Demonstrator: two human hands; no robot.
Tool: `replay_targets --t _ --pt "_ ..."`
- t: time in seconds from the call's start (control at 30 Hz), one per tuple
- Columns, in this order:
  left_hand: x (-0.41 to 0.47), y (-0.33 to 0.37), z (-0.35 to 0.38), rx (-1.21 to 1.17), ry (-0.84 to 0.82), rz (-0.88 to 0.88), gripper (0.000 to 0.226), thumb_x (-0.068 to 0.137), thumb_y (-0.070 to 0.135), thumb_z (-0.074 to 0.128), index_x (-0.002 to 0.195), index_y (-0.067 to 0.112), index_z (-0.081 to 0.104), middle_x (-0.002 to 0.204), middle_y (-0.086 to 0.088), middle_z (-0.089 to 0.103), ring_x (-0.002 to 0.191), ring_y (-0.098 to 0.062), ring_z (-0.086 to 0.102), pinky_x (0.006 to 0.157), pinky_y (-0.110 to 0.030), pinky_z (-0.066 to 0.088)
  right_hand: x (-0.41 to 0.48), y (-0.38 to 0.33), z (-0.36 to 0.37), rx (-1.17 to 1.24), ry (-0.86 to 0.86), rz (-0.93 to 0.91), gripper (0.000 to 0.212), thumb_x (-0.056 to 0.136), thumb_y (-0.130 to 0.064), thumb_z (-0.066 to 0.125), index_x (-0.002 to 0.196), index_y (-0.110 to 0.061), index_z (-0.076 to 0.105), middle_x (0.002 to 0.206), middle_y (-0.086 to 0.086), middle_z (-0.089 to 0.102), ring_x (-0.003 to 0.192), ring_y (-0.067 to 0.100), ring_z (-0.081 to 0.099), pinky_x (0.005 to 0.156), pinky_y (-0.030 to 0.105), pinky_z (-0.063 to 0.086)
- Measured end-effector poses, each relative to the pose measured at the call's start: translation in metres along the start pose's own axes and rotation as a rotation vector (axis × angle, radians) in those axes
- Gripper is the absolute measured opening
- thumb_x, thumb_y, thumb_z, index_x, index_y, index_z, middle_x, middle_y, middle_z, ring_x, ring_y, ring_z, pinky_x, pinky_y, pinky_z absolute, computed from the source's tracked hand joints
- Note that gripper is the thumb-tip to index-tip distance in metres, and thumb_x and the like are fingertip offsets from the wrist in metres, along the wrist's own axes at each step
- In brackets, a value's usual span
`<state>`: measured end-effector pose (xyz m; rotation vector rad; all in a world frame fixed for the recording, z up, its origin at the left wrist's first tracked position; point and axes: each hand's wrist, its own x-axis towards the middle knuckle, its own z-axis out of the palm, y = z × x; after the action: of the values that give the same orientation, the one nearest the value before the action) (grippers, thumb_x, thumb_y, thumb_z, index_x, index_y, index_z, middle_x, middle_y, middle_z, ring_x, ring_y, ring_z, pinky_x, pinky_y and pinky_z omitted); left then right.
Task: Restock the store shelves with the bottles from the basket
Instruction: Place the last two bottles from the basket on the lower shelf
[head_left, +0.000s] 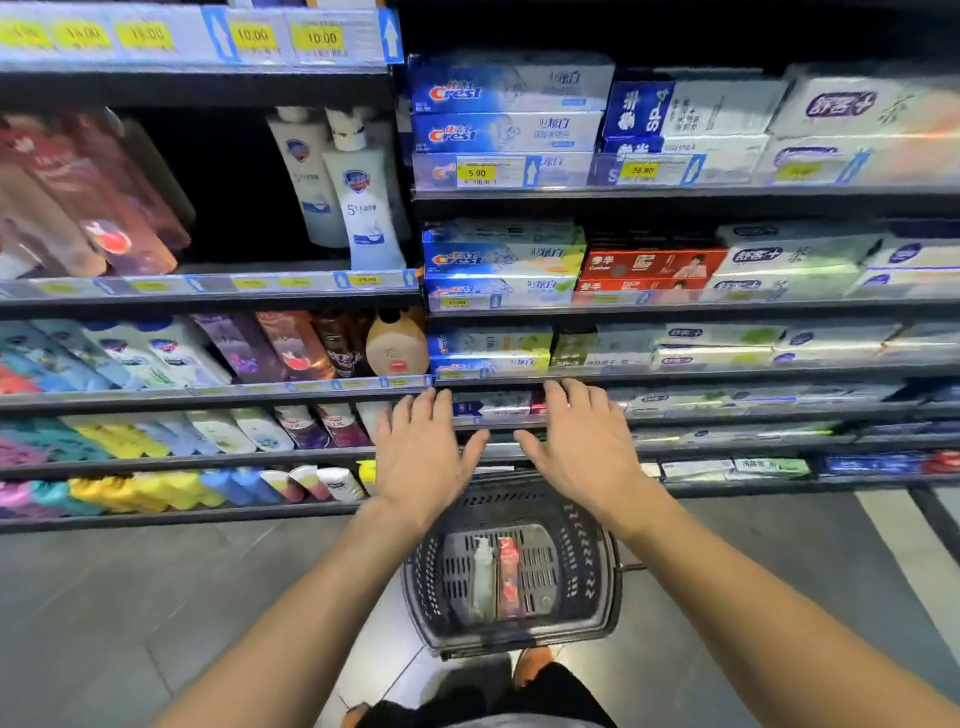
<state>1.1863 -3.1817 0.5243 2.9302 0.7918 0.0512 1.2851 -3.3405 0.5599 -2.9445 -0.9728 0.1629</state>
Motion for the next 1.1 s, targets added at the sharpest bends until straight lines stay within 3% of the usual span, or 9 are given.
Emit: replay_targets --t 0.23,0.5,0.7,1.0,1.1 --pt "0.006 0.013 0.055 -0.022 -0.158 -0.038 0.073 0.094 0.066 0.034 0.147 0.016 0.04 0.15 -0.005 0.047 0.137 -0.031 0.041 0.114 -0.05 0.03 0.02 0.017 0.049 0.008 -0.153 -0.032 0.076 0.099 -0.061 0.041 0.155 -0.011 0.028 0.153 0.014 0.041 0.139 0.034 0.039 0.115 0.051 0.035" --pt "0.019 0.001 0.174 0.047 -0.383 -0.017 0.076 0.098 0.065 0.026 0.154 0.014 0.028 0.157 -0.011 0.038 0.145 -0.034 0.031 0.119 -0.054 0.022 0.044 0.025 0.165 -0.027 -0.37 0.001 0.076 0.101 -0.06 0.038 0.155 -0.009 0.024 0.153 0.019 0.037 0.141 0.038 0.037 0.115 0.052 0.035" --pt "0.019 0.001 0.297 0.039 -0.513 -0.038 0.075 0.097 0.064 0.031 0.153 0.014 0.029 0.149 -0.01 0.044 0.14 -0.033 0.037 0.119 -0.052 0.023 0.064 0.036 0.284 -0.056 -0.484 0.017 0.071 0.101 -0.06 0.036 0.152 -0.011 0.03 0.148 0.016 0.043 0.133 0.035 0.044 0.111 0.048 0.04" --pt "0.018 -0.012 0.501 0.061 -0.677 -0.044 0.075 0.099 0.063 0.024 0.154 0.012 0.024 0.157 -0.015 0.036 0.145 -0.037 0.032 0.12 -0.056 0.023 0.07 0.059 0.491 -0.091 -0.657 0.011 0.077 0.102 -0.06 0.03 0.159 -0.01 0.015 0.158 0.016 0.03 0.144 0.036 0.033 0.117 0.049 0.033" --pt "0.013 -0.021 0.563 0.064 -0.727 -0.063 0.076 0.098 0.064 0.022 0.154 0.013 0.024 0.157 -0.016 0.036 0.144 -0.037 0.033 0.119 -0.056 0.023 0.07 0.067 0.554 -0.104 -0.686 -0.001 0.076 0.1 -0.062 0.03 0.156 -0.012 0.022 0.155 0.016 0.034 0.142 0.036 0.035 0.114 0.049 0.035"
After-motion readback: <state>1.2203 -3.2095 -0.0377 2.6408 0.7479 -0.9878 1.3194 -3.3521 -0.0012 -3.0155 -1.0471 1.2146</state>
